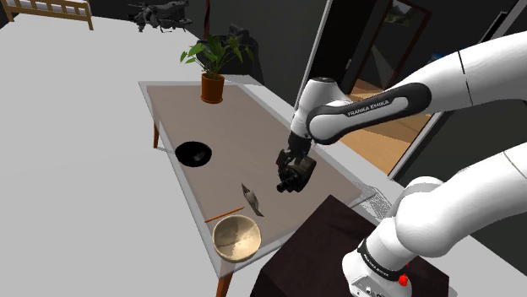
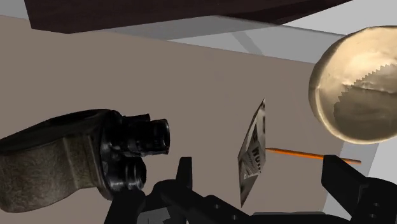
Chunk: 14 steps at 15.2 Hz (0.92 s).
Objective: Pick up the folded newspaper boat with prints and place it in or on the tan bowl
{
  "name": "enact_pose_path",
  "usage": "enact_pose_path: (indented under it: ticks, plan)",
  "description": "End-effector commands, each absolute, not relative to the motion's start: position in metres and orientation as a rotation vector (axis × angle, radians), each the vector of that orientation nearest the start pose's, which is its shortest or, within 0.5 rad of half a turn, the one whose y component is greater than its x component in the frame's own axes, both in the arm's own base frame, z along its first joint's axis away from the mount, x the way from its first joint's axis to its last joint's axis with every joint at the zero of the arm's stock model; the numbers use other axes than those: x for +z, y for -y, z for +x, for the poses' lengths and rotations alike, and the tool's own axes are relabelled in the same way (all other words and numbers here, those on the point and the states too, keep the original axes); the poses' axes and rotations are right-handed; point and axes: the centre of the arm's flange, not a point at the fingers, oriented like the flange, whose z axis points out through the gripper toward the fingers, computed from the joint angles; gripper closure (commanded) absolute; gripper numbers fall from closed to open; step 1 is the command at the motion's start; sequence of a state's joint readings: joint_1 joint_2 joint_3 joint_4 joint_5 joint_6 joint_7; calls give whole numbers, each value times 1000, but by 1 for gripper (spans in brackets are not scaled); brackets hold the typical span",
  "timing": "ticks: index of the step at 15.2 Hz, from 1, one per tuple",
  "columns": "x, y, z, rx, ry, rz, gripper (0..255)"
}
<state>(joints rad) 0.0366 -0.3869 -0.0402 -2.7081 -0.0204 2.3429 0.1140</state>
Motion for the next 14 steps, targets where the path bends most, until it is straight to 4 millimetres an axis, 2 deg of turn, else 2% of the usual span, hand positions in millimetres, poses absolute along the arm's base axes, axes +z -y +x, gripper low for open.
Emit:
enact_pose_path:
  ticks: [1,14]
  plan:
    - [324,-3,392,-44,-176,-3126,0]
    - [168,-25,453,-85,-283,-3061,0]
